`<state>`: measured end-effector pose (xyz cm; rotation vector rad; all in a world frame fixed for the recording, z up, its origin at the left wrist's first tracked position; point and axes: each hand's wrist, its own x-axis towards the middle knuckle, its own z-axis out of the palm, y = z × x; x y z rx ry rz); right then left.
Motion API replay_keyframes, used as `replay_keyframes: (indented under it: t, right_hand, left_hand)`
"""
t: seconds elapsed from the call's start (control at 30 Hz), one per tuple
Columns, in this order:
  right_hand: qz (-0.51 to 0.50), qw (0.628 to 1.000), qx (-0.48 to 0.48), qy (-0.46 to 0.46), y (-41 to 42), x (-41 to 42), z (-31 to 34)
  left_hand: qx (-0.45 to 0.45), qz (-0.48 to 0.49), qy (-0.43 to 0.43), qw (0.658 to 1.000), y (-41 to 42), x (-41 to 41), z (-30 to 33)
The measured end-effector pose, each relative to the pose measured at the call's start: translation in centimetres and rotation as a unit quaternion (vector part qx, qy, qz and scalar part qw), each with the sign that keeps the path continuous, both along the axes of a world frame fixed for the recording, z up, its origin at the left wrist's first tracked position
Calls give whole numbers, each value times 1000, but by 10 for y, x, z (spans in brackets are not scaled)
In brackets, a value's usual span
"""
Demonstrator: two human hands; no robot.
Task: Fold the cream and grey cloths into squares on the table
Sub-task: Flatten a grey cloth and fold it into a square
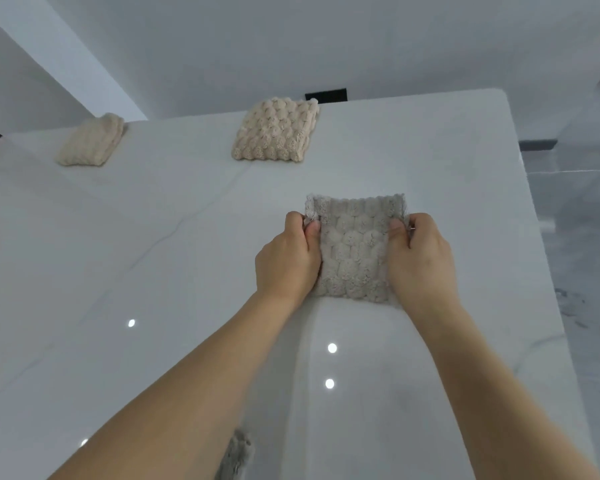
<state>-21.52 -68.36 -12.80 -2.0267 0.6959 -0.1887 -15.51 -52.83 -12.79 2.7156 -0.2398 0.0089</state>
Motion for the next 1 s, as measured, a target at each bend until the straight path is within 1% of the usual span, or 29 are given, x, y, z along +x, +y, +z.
replay_keyframes:
  t: [0.1,0.13,0.2,0.27,0.37,0.5,0.63,0.8,1.0]
  right_hand:
    - [-7,999,-7,35,-23,-11,5]
    - [-10,998,-28,49,-34,-17,7]
    - [-4,992,-98,75,-52,-29,9]
    - [-6,986,-157,62,-70,-39,6]
    - [2,978,-208,23,-90,-53,-3]
    - [37,972,-227,59,-111,-60,-13]
    - [63,973,-217,49,-133,-59,-19]
    - [90,982,-164,13,-142,-57,-27]
    - [75,978,-196,12,-150,-60,-32]
  left_hand:
    - [-42,-22,59,997,-20,-6,9]
    - [-52,-37,63,996,-31,-10,12]
    - [-60,-52,65,995,-50,-22,13]
    - [-52,-53,60,995,-67,-29,10]
    - [-24,-34,41,998,-83,-41,6]
    - [-2,-8,41,999,-97,-50,6]
    - [9,17,23,1000,-114,-62,1]
    - [0,55,20,998,-122,-68,-3]
    - [-6,75,-1,997,-130,-73,-7]
